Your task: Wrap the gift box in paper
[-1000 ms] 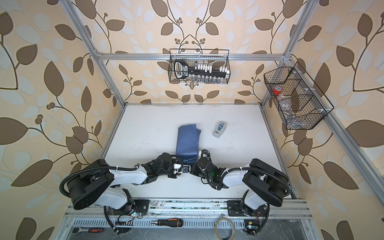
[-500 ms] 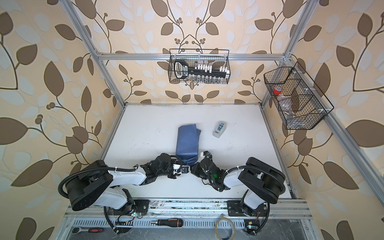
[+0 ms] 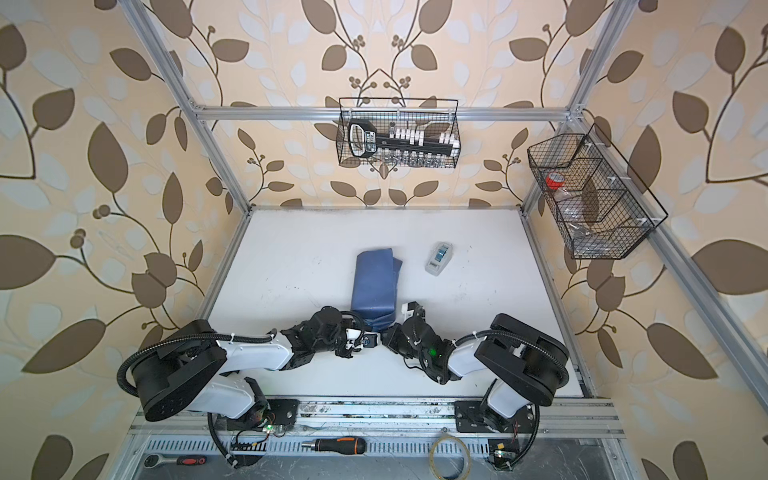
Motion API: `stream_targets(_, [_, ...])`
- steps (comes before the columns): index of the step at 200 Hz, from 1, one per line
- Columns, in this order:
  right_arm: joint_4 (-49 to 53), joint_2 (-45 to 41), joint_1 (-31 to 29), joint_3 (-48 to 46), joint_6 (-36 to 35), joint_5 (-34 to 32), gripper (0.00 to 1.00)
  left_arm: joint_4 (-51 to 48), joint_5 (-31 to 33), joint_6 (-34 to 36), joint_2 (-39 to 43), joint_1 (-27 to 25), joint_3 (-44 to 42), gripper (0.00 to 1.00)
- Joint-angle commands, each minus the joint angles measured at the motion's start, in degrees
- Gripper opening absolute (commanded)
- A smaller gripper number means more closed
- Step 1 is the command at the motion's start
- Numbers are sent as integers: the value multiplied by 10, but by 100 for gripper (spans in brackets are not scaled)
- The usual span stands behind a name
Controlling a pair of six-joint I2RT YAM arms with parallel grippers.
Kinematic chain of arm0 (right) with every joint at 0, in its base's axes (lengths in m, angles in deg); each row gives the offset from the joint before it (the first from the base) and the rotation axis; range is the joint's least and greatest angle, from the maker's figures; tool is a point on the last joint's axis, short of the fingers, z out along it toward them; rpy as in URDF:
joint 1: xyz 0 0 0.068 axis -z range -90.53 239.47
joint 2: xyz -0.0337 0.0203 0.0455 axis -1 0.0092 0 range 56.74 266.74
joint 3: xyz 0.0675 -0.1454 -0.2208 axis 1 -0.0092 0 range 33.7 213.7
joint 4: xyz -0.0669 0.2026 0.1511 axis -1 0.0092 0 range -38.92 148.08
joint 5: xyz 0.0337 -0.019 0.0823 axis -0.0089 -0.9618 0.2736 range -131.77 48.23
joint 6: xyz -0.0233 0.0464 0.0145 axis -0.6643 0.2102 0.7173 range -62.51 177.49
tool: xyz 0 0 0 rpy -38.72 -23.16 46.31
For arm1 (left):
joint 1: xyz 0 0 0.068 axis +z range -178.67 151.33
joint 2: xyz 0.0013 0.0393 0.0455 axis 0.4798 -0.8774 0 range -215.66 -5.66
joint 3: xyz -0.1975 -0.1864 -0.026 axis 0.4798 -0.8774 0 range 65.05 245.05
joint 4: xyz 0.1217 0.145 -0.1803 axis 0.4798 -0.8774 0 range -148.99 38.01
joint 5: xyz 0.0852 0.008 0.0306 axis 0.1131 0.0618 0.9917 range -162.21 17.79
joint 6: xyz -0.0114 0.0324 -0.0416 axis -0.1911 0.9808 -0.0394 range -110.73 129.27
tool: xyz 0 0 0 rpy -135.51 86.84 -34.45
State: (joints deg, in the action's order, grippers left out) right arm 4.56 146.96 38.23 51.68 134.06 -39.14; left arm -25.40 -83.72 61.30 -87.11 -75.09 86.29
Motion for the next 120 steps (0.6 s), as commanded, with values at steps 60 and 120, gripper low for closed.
stream_targets(60, [-26,-4,4,-9,25,16,0,19,0,41,-35,4,20,35])
stream_targets(120, [-30,-3,4,-12,27,15,0,58,14,39,-55,4,21,27])
